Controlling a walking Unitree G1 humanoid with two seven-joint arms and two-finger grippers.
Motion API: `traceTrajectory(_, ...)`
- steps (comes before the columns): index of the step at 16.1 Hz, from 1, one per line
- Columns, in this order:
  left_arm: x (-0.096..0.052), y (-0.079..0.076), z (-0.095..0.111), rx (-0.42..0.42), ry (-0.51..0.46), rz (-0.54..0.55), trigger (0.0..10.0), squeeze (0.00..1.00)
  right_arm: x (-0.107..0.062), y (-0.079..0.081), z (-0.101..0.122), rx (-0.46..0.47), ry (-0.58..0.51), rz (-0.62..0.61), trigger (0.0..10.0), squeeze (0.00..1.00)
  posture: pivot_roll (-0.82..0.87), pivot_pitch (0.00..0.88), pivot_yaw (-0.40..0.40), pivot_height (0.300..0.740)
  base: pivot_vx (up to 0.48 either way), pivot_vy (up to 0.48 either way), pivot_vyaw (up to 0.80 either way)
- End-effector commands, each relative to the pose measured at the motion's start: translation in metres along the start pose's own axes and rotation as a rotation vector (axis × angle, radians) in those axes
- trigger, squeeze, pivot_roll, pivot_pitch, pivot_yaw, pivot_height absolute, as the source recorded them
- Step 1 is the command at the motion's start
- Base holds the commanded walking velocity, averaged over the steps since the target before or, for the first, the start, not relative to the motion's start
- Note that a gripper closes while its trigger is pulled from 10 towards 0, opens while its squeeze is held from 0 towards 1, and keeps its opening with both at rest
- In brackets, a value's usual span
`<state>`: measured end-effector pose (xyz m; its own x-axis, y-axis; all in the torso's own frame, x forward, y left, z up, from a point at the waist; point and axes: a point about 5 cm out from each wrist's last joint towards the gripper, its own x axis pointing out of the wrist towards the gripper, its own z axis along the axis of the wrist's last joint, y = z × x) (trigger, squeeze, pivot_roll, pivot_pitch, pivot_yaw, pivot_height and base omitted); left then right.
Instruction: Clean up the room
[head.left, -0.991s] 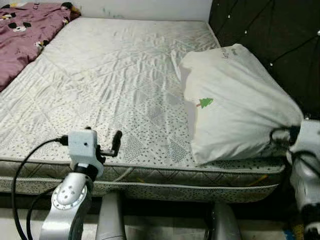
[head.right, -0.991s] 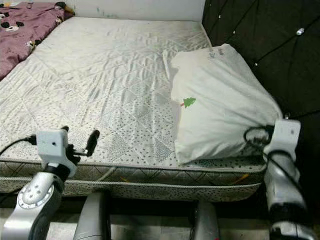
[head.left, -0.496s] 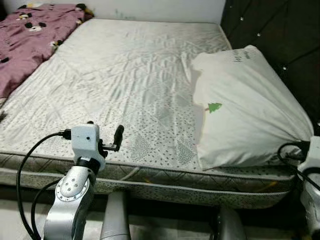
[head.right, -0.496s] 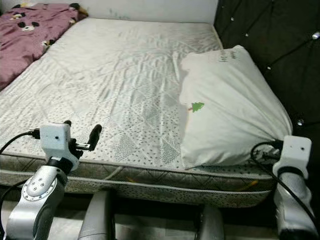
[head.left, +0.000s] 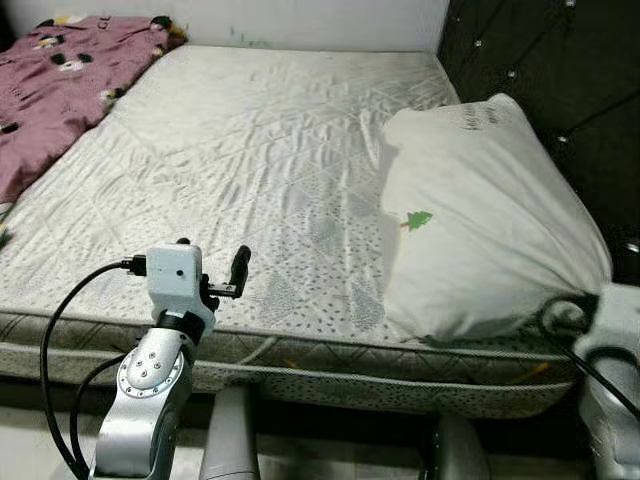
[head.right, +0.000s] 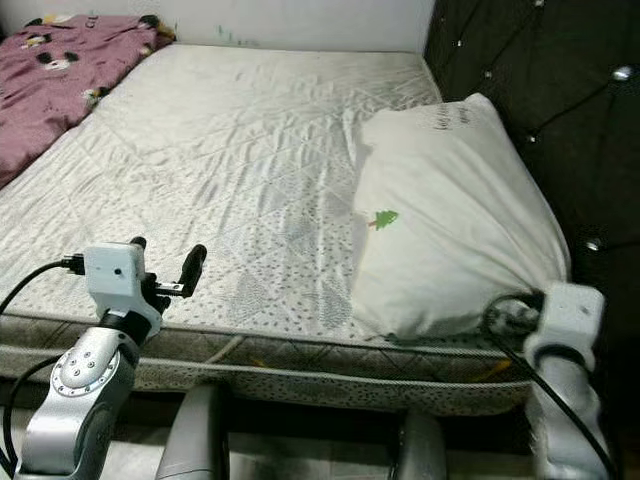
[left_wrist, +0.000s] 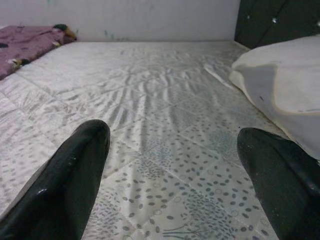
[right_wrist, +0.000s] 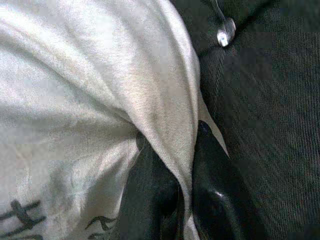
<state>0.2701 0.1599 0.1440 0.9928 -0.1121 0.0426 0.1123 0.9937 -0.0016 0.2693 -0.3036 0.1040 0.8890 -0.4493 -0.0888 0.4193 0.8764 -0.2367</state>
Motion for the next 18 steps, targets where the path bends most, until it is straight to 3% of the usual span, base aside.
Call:
traceTrajectory(1, 0.002, 0.0, 0.002, 0.009, -0.006, -0.004, 10.0, 0.0, 0.0, 0.006, -0.003, -0.029, 0.021, 0.007, 10.0, 0.0, -0.01, 0.0, 0.003, 0.521, 0.0, 0.0, 0.0)
traceTrajectory(2, 0.003, 0.0, 0.002, 0.007, -0.008, -0.003, 10.0, 0.0, 0.003, 0.012, 0.003, -0.016, 0.001, 0.027, 10.0, 0.0, -0.01, 0.0, 0.001, 0.521, 0.0, 0.0, 0.0)
traceTrajectory(3, 0.004, 0.001, 0.001, 0.005, -0.006, 0.004, 10.0, 0.0, 0.01, 0.021, 0.015, -0.001, -0.036, 0.037, 10.0, 1.0, -0.01, 0.0, -0.001, 0.521, 0.0, 0.0, 0.0)
traceTrajectory(6, 0.0, 0.004, 0.001, 0.009, -0.003, 0.017, 10.0, 0.0, 0.02, 0.021, 0.035, -0.017, -0.091, -0.022, 10.0, 1.0, 0.01, 0.0, -0.001, 0.521, 0.0, 0.0, 0.0)
traceTrajectory(9, -0.003, 0.005, -0.004, 0.005, 0.022, 0.019, 10.0, 0.0, 0.016, 0.01, 0.031, -0.034, -0.083, -0.04, 10.0, 1.0, 0.0, 0.0, -0.004, 0.521, 0.0, 0.0, 0.0)
traceTrajectory(11, -0.002, -0.002, -0.007, 0.0, 0.035, -0.014, 10.0, 0.0, -0.013, 0.005, -0.001, -0.095, 0.013, -0.013, 10.0, 1.0, -0.02, 0.0, 0.0, 0.521, 0.0, 0.0, 0.0)
traceTrajectory(15, 0.0, -0.01, -0.009, -0.016, 0.037, -0.048, 10.0, 0.0, -0.054, 0.008, -0.024, -0.122, 0.069, 0.041, 10.0, 1.0, -0.06, 0.007, 0.016, 0.521, 0.0, 0.0, 0.0)
traceTrajectory(17, 0.001, -0.012, -0.008, -0.018, 0.034, -0.058, 10.0, 0.0, -0.06, 0.018, -0.009, -0.13, -0.005, 0.077, 10.0, 1.0, -0.06, 0.01, 0.019, 0.521, 0.0, 0.0, 0.0)
traceTrajectory(18, 0.001, -0.011, -0.007, -0.018, 0.031, -0.059, 10.0, 0.0, -0.049, 0.033, 0.029, -0.16, -0.188, 0.124, 10.0, 1.0, -0.06, 0.011, 0.02, 0.521, 0.0, 0.0, 0.0)
